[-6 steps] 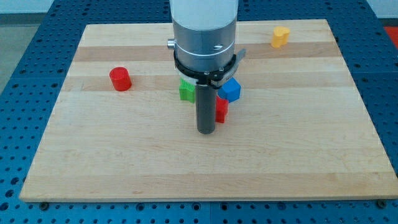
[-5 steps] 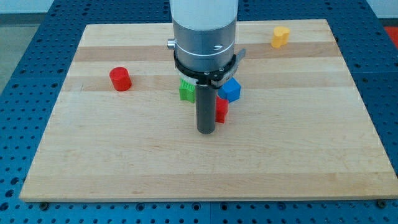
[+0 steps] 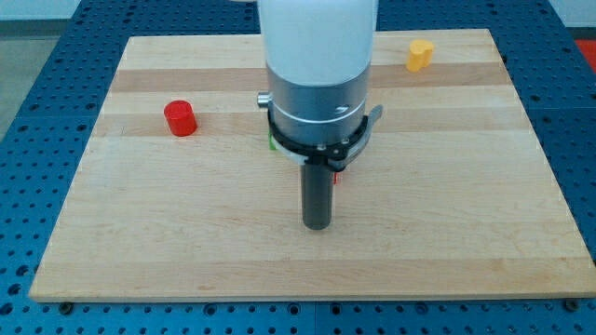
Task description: Move the red star in between the green star and cube
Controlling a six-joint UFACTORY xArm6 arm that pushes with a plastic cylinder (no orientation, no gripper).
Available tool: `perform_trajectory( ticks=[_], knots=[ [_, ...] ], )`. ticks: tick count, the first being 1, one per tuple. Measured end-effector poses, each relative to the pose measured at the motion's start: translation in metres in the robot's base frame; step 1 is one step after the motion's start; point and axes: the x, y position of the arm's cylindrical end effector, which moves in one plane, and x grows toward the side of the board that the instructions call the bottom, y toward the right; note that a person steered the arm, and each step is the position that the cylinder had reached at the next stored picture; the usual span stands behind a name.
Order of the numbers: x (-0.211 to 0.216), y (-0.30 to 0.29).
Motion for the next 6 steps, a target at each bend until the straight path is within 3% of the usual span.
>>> perform_trajectory(
  ticks=[6],
  knots=[
    [-0.049,0.012]
  ],
)
